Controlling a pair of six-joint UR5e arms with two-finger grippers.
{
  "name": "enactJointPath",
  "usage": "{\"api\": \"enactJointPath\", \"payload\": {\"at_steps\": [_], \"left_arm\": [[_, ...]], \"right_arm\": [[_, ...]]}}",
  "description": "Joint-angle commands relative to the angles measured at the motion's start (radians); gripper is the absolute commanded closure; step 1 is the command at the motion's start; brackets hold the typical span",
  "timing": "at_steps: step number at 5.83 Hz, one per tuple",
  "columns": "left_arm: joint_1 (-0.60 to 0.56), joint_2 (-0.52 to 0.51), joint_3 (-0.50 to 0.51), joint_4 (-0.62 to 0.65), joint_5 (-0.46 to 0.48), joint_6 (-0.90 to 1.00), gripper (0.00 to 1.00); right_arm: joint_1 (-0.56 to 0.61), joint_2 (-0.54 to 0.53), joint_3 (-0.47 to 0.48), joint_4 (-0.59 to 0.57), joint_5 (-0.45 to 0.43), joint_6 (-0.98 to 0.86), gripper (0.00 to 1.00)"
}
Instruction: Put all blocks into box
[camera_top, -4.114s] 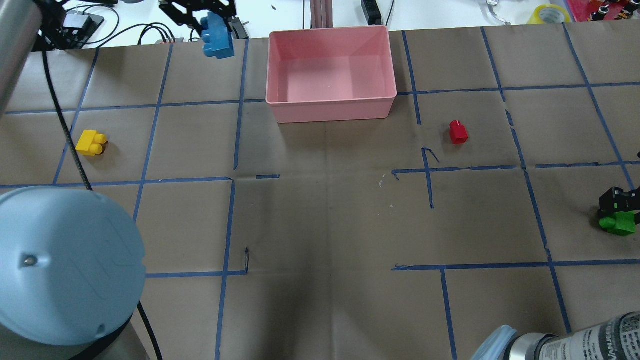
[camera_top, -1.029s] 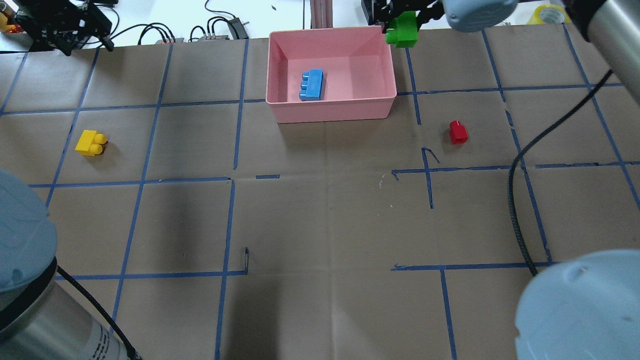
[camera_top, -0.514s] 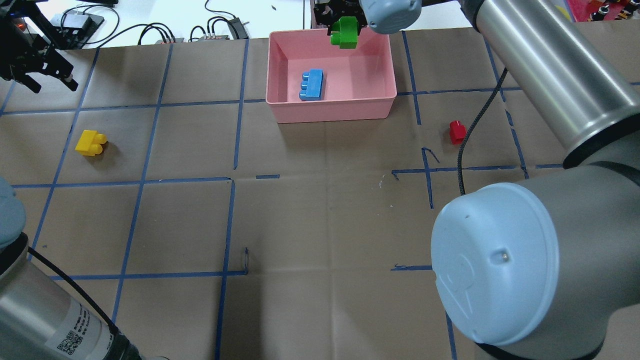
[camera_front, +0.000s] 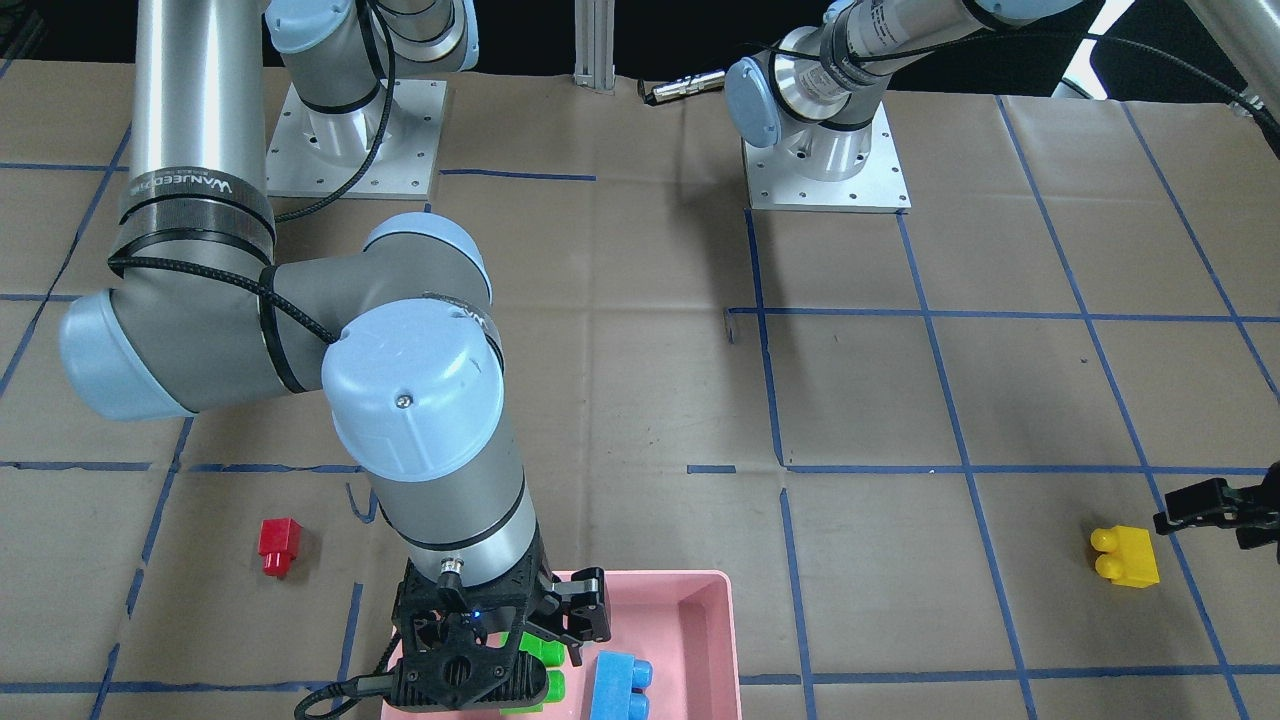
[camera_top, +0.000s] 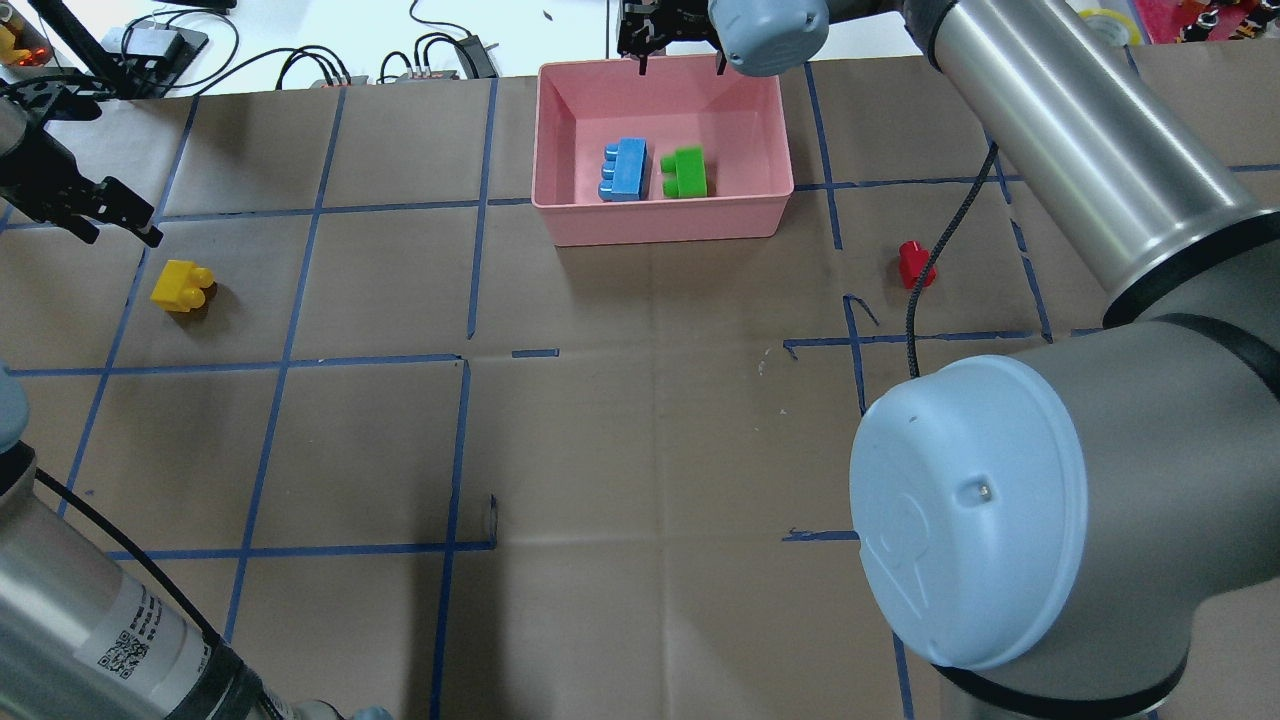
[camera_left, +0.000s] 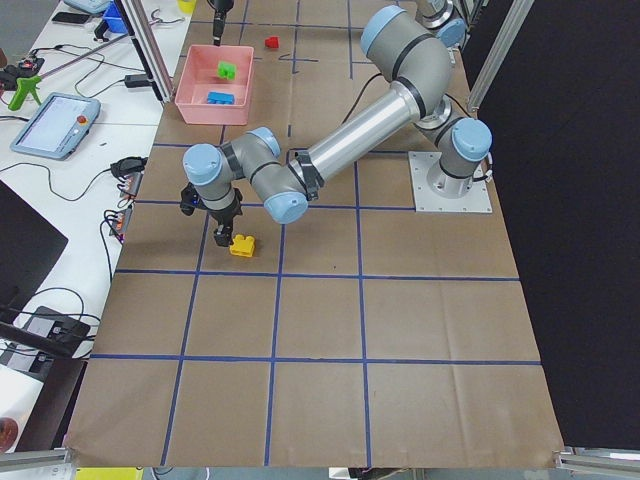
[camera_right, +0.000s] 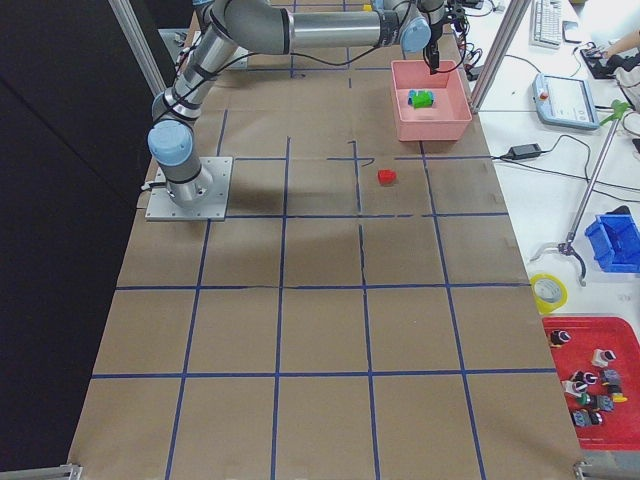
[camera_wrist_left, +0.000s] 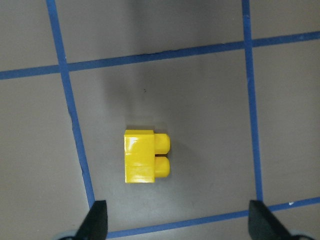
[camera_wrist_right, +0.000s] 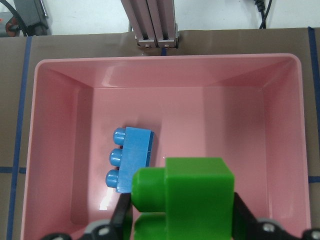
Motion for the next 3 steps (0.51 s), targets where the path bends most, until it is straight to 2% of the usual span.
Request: {"api": "enactJointPath", "payload": {"at_steps": [1,2,3], "left_arm": [[-0.001,-0.016,-0.121,0.166,-0.005,0.005,0.02],[-0.001,-0.026,-0.161,0.223,-0.007,0.008,0.02],[-0.001,-0.054,-0.162,0.26,-0.007,0.015,0.02]], "right_arm": [[-0.017,-0.019,0.011,-0.027,-0.007,-0.028,0.01],[-0.061,-0.045,0.017,-0.009,-0.019,-0.111,0.01],[-0.125,-0.13,0.038,0.104,-0.022,-0.159,0.01]]}}
